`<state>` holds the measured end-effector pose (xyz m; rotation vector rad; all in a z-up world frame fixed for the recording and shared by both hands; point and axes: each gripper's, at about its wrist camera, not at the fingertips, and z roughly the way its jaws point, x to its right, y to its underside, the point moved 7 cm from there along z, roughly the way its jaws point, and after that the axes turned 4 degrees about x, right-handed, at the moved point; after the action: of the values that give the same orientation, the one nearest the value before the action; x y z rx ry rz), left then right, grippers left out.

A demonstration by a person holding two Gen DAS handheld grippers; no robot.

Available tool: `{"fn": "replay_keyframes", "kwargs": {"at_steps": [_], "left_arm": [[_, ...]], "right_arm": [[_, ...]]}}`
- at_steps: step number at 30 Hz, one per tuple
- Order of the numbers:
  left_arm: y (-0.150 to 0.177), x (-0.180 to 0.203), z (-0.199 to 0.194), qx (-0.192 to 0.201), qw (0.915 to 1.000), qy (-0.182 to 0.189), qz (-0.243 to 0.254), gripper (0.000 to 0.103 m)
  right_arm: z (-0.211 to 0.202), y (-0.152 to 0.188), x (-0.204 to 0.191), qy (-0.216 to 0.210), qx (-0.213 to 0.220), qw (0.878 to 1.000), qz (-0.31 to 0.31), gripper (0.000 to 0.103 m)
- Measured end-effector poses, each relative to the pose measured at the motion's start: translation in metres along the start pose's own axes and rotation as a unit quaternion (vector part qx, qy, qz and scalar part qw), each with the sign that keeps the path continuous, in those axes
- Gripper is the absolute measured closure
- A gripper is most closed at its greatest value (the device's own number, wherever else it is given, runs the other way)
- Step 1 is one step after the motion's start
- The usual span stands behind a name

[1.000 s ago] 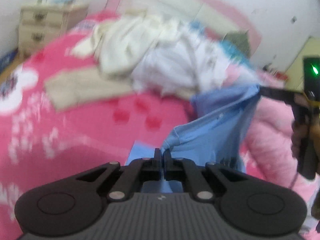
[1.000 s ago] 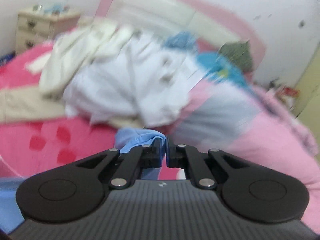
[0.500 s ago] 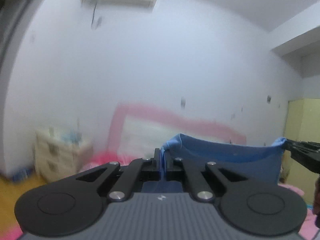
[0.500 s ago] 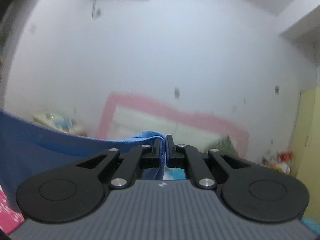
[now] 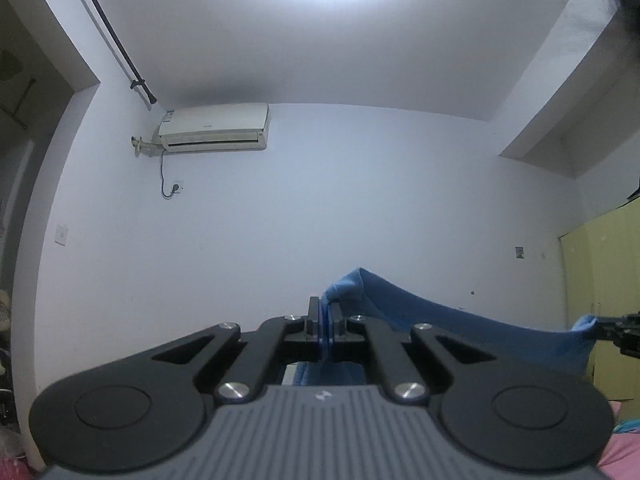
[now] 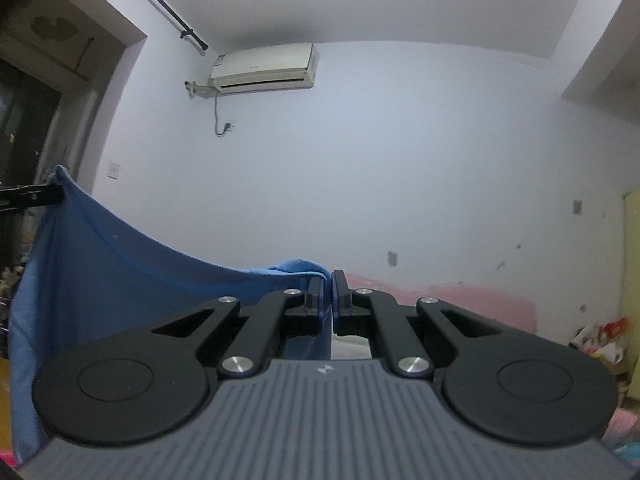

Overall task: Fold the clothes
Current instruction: 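Lift the blue T-shirt with both grippers and shake it out in the air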

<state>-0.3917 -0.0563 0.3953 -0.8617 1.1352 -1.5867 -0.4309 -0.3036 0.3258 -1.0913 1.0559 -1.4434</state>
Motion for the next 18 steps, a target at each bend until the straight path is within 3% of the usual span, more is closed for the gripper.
{"fn": "replay_keyframes", "kwargs": {"at_steps": [5,10,13,18], "left_arm": [[0.033,-0.002,0.020,-0.043,0.9991,0.001,-0.001,0.100],[0.116,-0.018,0.064,-0.131,0.9911,-0.007,-0.026,0.100],[0.187,-0.031,0.099,-0.202,0.9782,-0.020,-0.046,0.100],[0.314,-0.048,0.167,-0.320,0.9436,-0.039,-0.076,0.100]], "right_arm": [[-0.001,0.025,0.000,-0.007,-0.033,0.999,0.020,0.101],[0.035,0.093,-0.003,0.006,-0.106,0.994,0.021,0.101],[0.075,0.159,-0.007,0.022,-0.172,0.985,0.019,0.101],[0.155,0.280,-0.010,0.048,-0.278,0.959,0.005,0.101]]}}
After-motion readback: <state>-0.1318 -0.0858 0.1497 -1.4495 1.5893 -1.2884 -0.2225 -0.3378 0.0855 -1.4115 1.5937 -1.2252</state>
